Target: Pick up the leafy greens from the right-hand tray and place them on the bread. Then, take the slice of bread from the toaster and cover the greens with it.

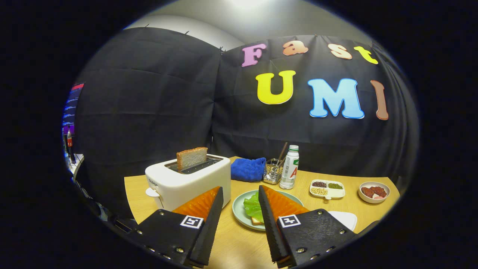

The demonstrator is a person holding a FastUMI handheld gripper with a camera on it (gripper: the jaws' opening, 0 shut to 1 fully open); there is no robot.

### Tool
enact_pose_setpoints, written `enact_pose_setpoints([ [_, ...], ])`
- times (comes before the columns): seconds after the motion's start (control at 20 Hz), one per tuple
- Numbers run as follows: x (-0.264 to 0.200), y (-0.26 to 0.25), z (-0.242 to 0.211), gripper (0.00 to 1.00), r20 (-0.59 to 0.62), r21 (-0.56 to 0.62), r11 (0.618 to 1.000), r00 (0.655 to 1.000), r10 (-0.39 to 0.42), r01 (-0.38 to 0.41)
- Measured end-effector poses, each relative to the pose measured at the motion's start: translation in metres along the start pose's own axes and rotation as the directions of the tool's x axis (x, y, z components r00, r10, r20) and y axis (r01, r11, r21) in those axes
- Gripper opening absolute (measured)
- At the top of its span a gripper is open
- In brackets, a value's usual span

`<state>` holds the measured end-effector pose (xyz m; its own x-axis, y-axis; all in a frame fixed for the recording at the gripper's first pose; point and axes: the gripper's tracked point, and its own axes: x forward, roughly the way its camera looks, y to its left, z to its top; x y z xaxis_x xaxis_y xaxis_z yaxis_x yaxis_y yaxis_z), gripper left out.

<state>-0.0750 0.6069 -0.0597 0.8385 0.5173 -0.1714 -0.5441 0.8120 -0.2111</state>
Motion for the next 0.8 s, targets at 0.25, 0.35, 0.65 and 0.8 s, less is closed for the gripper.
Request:
enact_pose_setpoints([
  [0.25,0.006,0.060,0.019,0.59,0.025,0.057,0.994,0.995,0.093,-0.095],
  [0.35,0.012,0.072,0.026,0.59,0.037,0.064,0.993,0.995,0.097,-0.099],
  [0.65,0.038,0.102,0.029,0.58,0.020,0.103,0.989,0.994,0.104,-0.105],
  [0.8,0.053,0.108,0.029,0.58,0.013,0.140,0.989,0.999,0.052,-0.053],
])
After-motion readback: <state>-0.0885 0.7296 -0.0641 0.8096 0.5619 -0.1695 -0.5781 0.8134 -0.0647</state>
